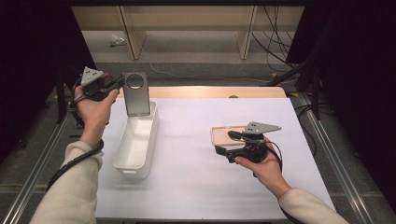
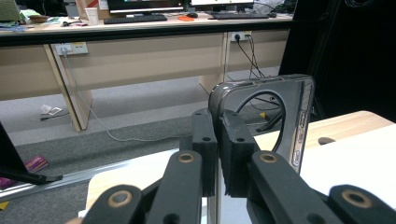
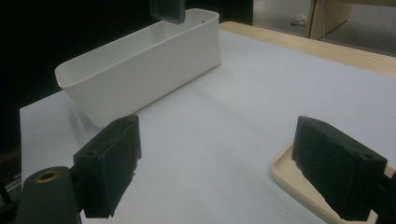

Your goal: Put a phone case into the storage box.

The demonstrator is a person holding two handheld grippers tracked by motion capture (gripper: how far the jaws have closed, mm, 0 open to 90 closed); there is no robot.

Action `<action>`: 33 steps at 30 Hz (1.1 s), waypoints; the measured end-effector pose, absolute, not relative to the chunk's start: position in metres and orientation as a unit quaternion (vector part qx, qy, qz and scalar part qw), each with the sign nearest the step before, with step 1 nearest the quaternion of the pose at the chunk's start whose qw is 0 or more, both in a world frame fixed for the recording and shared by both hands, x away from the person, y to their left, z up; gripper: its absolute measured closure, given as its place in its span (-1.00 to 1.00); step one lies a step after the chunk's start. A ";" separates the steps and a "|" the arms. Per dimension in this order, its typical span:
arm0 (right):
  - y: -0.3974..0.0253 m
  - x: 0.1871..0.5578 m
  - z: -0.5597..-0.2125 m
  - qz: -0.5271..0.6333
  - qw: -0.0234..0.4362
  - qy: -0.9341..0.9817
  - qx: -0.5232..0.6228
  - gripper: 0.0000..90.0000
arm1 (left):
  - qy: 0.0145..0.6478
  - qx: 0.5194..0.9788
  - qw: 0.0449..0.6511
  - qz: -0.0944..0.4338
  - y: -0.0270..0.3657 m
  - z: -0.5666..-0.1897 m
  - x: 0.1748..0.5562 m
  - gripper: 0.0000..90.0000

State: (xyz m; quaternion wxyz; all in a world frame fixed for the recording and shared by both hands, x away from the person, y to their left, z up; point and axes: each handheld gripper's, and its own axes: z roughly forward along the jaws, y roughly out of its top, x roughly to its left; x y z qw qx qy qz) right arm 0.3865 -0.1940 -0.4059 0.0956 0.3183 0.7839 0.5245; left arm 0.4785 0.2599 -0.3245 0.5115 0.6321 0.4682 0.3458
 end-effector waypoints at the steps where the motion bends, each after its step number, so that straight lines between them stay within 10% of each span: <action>1: -0.195 0.386 -0.406 0.525 0.096 0.783 0.319 -0.63 | 0.469 0.632 0.511 0.345 0.260 -0.325 0.479 0.89; 33: -0.200 0.385 -0.406 0.526 0.094 0.783 0.320 -0.63 | 0.489 0.638 0.496 0.329 0.259 -0.347 0.504 0.88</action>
